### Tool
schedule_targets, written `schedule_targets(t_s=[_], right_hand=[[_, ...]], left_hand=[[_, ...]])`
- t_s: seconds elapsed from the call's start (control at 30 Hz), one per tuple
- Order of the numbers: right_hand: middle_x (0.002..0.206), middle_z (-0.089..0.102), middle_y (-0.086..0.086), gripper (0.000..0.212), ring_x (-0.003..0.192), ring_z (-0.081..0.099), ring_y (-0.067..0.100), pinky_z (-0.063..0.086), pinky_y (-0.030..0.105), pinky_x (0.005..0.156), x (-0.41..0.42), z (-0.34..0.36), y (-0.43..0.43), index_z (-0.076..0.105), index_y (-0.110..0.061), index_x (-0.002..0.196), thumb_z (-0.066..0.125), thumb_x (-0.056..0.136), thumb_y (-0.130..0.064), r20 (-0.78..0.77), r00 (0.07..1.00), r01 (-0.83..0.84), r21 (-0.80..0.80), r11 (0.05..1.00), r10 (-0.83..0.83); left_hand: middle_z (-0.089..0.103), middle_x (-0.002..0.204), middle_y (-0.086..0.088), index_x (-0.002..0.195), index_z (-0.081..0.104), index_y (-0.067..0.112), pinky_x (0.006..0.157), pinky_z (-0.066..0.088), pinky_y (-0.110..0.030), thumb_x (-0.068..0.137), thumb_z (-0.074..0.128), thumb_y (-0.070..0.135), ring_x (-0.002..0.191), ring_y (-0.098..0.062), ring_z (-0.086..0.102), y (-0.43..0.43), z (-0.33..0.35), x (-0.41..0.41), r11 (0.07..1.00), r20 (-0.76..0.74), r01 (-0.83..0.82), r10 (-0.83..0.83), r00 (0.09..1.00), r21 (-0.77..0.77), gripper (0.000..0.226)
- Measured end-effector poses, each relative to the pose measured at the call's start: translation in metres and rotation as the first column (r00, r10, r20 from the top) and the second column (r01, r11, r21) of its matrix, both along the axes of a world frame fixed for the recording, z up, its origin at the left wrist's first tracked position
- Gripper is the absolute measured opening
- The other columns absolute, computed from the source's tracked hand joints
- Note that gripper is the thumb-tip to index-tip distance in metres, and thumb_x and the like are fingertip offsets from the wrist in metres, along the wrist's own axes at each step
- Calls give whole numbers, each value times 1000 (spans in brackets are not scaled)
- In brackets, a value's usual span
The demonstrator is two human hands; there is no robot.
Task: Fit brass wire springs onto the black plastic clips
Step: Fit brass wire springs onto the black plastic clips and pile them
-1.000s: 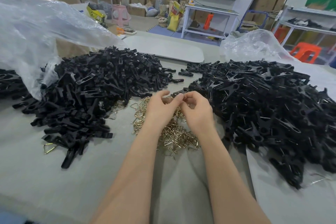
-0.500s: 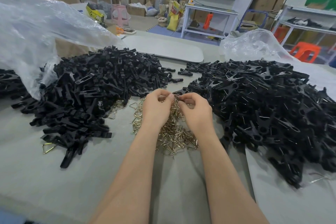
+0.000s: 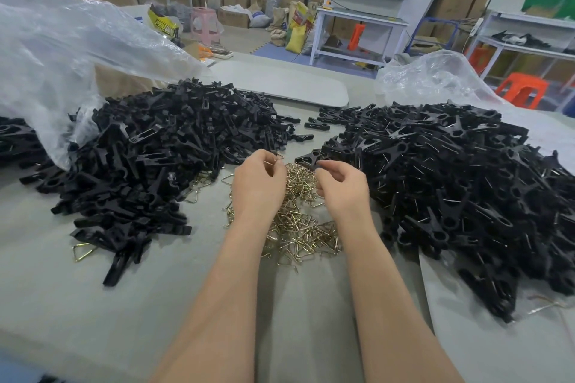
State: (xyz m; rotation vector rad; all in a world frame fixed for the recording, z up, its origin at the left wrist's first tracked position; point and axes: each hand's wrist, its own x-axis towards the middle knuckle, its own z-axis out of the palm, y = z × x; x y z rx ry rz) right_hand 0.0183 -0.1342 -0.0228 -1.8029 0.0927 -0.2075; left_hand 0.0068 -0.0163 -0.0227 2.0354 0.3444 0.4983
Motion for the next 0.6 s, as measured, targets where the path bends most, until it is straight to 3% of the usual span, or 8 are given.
schedule_targets(t_s=[0.07, 0.1, 0.17, 0.23, 0.33, 0.43, 0.6], right_hand=[[99, 67, 2, 23, 96, 64, 20, 52, 41, 93, 0, -1, 0, 65, -15, 111, 61, 88, -14, 13, 1000, -7, -11, 1000, 7], [99, 67, 2, 24, 97, 65, 21, 52, 42, 93, 0, -2, 0, 62, -16, 112, 62, 88, -14, 13, 1000, -3, -13, 1000, 3], [98, 64, 0, 22, 97, 64, 22, 52, 42, 92, 1, -3, -1, 58, -18, 106, 65, 86, -15, 0, 1000, 19, 14, 1000, -19], [95, 64, -1, 15, 95, 64, 20, 52, 41, 91, 2, -4, -3, 59, -19, 97, 67, 84, -16, -6, 999, 38, 44, 998, -38], [89, 66, -1, 7, 89, 64, 19, 54, 35, 86, 3, -4, -3, 62, -23, 87, 65, 86, -16, 2, 999, 49, 53, 997, -49], [86, 65, 0, 6, 84, 62, 17, 53, 33, 81, 4, -4, -3, 62, -23, 87, 63, 87, -17, 3, 999, 51, 52, 997, -52], [83, 64, -2, 12, 78, 60, 12, 54, 35, 80, 4, -6, -2, 60, -27, 83, 62, 88, -16, -8, 999, 32, 55, 998, -31]], left_hand=[[63, 105, 2, 110, 63, 21, 78, 44, -26, 93, 51, 31, 92, -12, 56, 0, -2, 1, 991, -47, -8, 15, 999, 133, 23], [56, 122, -2, 119, 60, 22, 95, 40, -34, 93, 51, 33, 111, -19, 50, 2, -4, 2, 974, -59, -51, 66, 996, 222, 29], [34, 145, -8, 130, 52, 23, 113, 14, -47, 92, 52, 34, 137, -28, 23, 10, -5, 1, 921, -45, -194, 221, 974, 337, 40], [16, 155, -10, 135, 46, 21, 115, -1, -53, 92, 50, 30, 144, -32, 6, 20, -7, -1, 894, -92, -274, 325, 941, 354, 45], [7, 158, -9, 128, 51, 18, 114, 1, -54, 93, 46, 23, 144, -33, 5, 25, -12, -3, 907, -267, -185, 298, 916, 378, 36], [15, 156, -8, 124, 55, 20, 110, 16, -50, 92, 46, 18, 136, -33, 22, 22, -11, -4, 912, -355, -103, 256, 899, 397, 34], [43, 135, -9, 128, 52, 24, 102, 28, -43, 93, 47, 14, 123, -32, 38, 25, -13, -2, 897, -315, -93, 247, 916, 432, 37]])
